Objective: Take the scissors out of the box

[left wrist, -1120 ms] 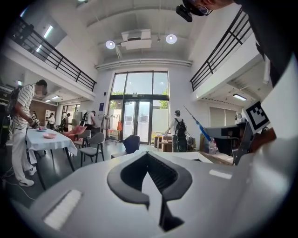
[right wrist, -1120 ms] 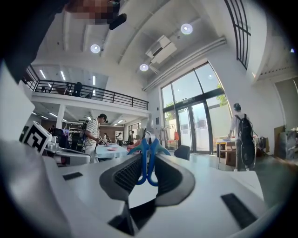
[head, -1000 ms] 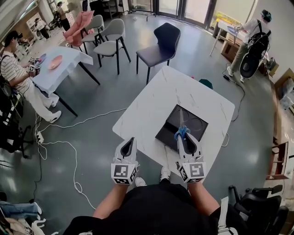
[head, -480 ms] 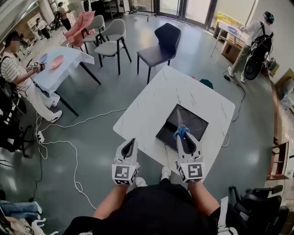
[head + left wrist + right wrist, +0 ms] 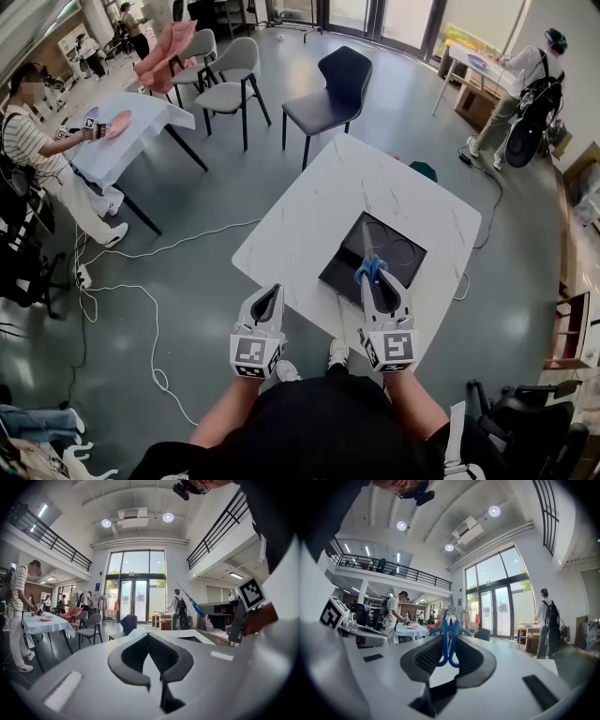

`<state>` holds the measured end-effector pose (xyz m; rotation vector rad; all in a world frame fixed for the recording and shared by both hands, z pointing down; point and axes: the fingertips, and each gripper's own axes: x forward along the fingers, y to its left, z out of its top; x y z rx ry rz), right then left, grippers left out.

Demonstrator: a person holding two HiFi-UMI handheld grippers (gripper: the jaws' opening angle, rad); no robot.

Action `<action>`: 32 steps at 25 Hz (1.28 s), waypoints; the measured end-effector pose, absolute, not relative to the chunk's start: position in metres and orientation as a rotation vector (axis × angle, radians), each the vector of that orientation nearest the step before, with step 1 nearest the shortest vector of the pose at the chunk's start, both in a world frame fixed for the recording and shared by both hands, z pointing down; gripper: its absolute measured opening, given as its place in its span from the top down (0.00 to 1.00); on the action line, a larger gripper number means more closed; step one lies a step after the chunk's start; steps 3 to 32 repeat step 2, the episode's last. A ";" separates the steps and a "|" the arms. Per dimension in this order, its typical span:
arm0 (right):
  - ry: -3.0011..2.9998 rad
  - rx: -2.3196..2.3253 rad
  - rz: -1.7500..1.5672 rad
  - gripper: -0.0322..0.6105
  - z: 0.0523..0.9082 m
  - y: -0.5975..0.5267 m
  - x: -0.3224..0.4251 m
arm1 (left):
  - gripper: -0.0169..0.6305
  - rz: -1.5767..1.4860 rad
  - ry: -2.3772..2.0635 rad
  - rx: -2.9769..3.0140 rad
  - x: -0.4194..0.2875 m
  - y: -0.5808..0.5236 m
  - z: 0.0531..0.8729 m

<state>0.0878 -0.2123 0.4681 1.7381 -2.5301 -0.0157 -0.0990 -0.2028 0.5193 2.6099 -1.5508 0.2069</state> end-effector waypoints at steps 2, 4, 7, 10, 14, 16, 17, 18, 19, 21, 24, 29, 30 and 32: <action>-2.528 1.737 -0.016 0.81 0.469 -0.212 0.088 | 0.96 0.210 -1.542 2.614 -0.097 -0.202 0.520; -2.528 1.737 -0.016 0.81 0.469 -0.212 0.088 | 0.96 0.210 -1.542 2.614 -0.097 -0.202 0.520; -2.528 1.737 -0.016 0.81 0.469 -0.212 0.088 | 0.96 0.210 -1.542 2.614 -0.097 -0.202 0.520; -2.528 1.737 -0.016 0.81 0.469 -0.212 0.088 | 0.96 0.210 -1.542 2.614 -0.097 -0.202 0.520; -2.528 1.737 -0.016 0.81 0.469 -0.212 0.088 | 0.96 0.210 -1.542 2.614 -0.097 -0.202 0.520; -2.528 1.737 -0.016 0.81 0.469 -0.212 0.088 | 0.96 0.210 -1.542 2.614 -0.097 -0.202 0.520; -2.528 1.737 -0.016 0.81 0.469 -0.212 0.088 | 0.96 0.210 -1.542 2.614 -0.097 -0.202 0.520; -2.528 1.737 -0.016 0.81 0.469 -0.212 0.088 | 0.96 0.210 -1.542 2.614 -0.097 -0.202 0.520; -2.528 1.737 -0.016 0.81 0.469 -0.212 0.088 | 0.96 0.210 -1.542 2.614 -0.097 -0.202 0.520; -2.528 1.737 -0.016 0.81 0.469 -0.212 0.088 | 0.96 0.210 -1.542 2.614 -0.097 -0.202 0.520; -2.528 1.737 -0.016 0.81 0.469 -0.212 0.088 | 0.96 0.210 -1.542 2.614 -0.097 -0.202 0.520; -2.528 1.737 -0.016 0.81 0.469 -0.212 0.088 | 0.96 0.210 -1.542 2.614 -0.097 -0.202 0.520; -2.528 1.737 -0.016 0.81 0.469 -0.212 0.088 | 0.96 0.210 -1.542 2.614 -0.097 -0.202 0.520; -2.528 1.737 -0.016 0.81 0.469 -0.212 0.088 | 0.96 0.210 -1.542 2.614 -0.097 -0.202 0.520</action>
